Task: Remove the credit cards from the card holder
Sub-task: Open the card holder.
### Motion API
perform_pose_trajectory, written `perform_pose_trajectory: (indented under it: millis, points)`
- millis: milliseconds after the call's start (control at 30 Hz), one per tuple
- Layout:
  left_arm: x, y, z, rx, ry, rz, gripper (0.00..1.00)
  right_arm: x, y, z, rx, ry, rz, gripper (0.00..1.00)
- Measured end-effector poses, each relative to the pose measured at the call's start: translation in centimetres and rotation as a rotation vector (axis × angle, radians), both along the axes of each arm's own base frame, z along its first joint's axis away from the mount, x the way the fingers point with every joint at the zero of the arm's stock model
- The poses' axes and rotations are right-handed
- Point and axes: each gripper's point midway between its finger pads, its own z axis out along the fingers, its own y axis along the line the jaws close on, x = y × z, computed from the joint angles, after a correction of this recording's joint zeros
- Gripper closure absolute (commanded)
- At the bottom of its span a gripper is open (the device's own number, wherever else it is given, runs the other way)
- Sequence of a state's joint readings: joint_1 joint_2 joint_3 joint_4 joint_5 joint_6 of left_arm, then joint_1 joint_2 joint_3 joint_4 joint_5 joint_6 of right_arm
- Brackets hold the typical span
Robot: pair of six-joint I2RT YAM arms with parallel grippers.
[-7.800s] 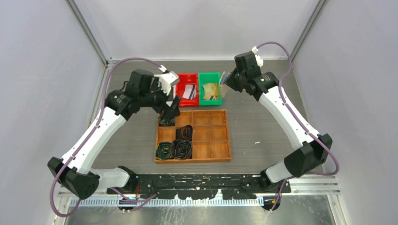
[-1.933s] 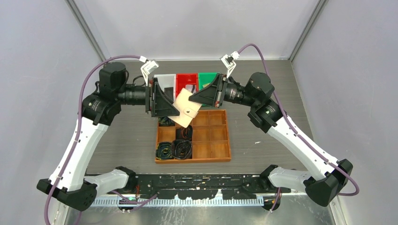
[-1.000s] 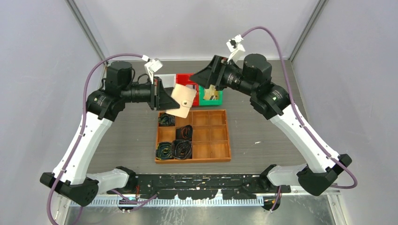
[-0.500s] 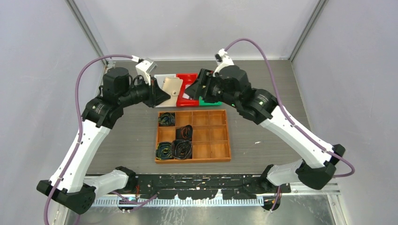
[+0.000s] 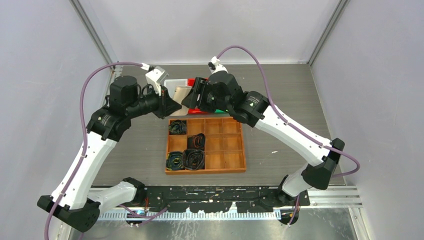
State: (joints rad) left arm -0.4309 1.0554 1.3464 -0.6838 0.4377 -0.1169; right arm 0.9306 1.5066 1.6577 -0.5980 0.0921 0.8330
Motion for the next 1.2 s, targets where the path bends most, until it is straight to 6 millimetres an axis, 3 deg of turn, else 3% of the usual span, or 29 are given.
perform_pose_trajectory:
  millis: [200,667,1067,1200]
  points:
    - [-0.1,0.3,-0.4,0.014,-0.024,-0.001,1.00,-0.1,1.0,0.2,0.015,0.007,0.004,0.52]
    - [0.3,0.9,-1.5,0.061,-0.040,0.015,1.00,0.3,1.9,-0.4,-0.031,0.012,-0.080,0.99]
    - [0.3,0.7,-1.5,0.082,-0.067,-0.005,1.00,0.6,1.1,-0.4,-0.049,-0.019,-0.136,0.99]
    - [0.1,0.7,-1.3,0.078,-0.072,-0.008,1.00,1.2,-0.2,-0.7,-0.074,-0.036,-0.187,0.99]
